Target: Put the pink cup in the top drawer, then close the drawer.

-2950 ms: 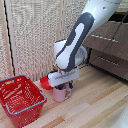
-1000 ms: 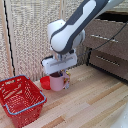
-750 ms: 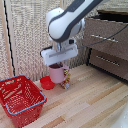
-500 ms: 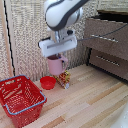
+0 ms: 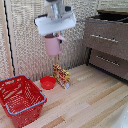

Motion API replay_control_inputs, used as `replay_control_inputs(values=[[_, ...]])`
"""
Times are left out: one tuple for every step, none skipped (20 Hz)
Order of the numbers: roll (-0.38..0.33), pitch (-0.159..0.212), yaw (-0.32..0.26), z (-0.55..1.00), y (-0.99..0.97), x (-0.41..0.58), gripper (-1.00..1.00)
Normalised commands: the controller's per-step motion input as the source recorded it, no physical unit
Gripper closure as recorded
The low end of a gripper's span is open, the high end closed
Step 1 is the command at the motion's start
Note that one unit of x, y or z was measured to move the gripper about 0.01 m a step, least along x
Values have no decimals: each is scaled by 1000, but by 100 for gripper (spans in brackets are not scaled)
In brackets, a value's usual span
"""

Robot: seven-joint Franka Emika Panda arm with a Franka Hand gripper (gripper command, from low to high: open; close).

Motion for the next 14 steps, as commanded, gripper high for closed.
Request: replay_control_inputs(values=[[-73, 29, -48, 1000, 120, 349, 100], [-59, 15, -47, 1000, 11, 337, 100], [-59, 5, -66, 1000, 11, 406, 100], [-71, 2, -81, 1000, 0, 429, 100], [-78, 0, -85, 1000, 0, 469, 100], [-76, 0, -85, 1000, 0, 500, 100], [-66, -2, -96, 1000, -3, 446, 100], [-48, 0, -106, 1000, -123, 374, 100], [-51, 0, -112, 1000, -120, 403, 100], [-56, 0, -103, 1000, -137, 406, 100], [-69, 0, -109, 1000, -180, 394, 100], [-74, 0, -110, 986, -209, 374, 100], [-69, 0, -124, 1000, -186, 400, 100], [-31, 0, -166, 986, -406, 294, 100]])
